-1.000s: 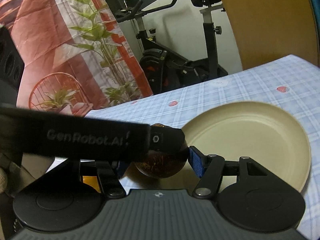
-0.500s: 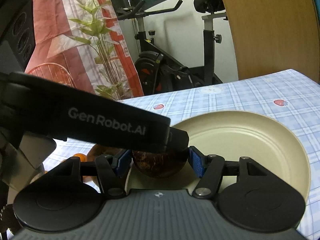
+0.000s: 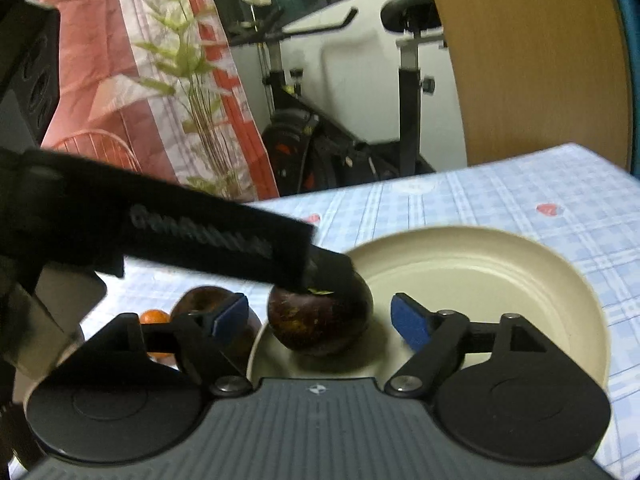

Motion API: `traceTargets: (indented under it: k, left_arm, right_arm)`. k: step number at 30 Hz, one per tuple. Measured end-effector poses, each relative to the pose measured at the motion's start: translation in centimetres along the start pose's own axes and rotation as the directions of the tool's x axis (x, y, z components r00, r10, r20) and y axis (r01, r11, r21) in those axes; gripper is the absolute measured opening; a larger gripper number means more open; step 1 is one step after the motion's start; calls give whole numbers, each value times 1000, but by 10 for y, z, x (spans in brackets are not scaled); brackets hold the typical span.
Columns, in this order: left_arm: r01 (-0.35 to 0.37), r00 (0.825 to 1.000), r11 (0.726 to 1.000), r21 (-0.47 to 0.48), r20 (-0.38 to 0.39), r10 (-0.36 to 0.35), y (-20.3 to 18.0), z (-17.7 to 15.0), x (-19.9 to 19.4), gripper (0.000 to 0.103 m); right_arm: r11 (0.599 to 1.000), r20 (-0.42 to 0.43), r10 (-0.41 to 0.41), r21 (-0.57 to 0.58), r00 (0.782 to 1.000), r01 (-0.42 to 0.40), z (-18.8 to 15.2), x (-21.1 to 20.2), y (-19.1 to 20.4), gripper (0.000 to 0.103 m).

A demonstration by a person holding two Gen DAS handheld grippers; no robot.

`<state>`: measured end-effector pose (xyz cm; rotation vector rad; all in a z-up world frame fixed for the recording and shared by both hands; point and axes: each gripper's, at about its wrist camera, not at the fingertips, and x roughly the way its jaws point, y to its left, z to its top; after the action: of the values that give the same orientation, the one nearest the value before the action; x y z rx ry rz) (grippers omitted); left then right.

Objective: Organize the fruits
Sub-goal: 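Carry the mangosteen onto the cream plate and open the left tool, then move the left tool back and grasp a yellow lemon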

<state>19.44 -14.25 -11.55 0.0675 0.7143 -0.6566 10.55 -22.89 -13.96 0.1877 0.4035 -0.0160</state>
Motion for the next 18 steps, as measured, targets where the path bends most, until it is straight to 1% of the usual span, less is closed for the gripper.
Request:
traceTargets:
  k: [3, 5, 7, 10, 13, 14, 16, 18]
  left_arm:
    - [-24, 998, 1000, -15, 49, 24, 5, -1, -19, 72]
    - [-50, 995, 998, -37, 85, 53, 10, -4, -34, 78]
    - [-75, 990, 995, -70, 111, 83, 16, -9, -47, 80]
    - [-90, 985, 989, -117, 138, 106, 27, -16, -68, 80]
    - [-115, 978, 986, -123, 159, 134, 34, -26, -88, 81]
    - [-133, 975, 984, -118, 161, 151, 36, -29, -94, 82]
    - [-198, 963, 974, -109, 162, 214, 38, -35, -105, 83]
    - [-233, 955, 967, -102, 166, 247, 43, -40, -116, 83]
  right_arm:
    - [1000, 37, 3, -13, 999, -3, -2, -8, 3, 81]
    - [1000, 53, 5, -16, 999, -4, -4, -13, 5, 81]
    - [1000, 70, 10, -14, 997, -9, -4, -17, 7, 81]
    - [1000, 81, 22, -6, 996, -22, -8, -26, 9, 81]
    - [999, 67, 38, -5, 997, -38, -10, -32, 15, 81]
    - [999, 61, 49, 0, 997, -49, -11, -35, 17, 81]
    - [997, 48, 72, 7, 996, -72, -13, -38, 21, 81]
    - [996, 35, 90, -4, 995, -90, -13, -43, 27, 81]
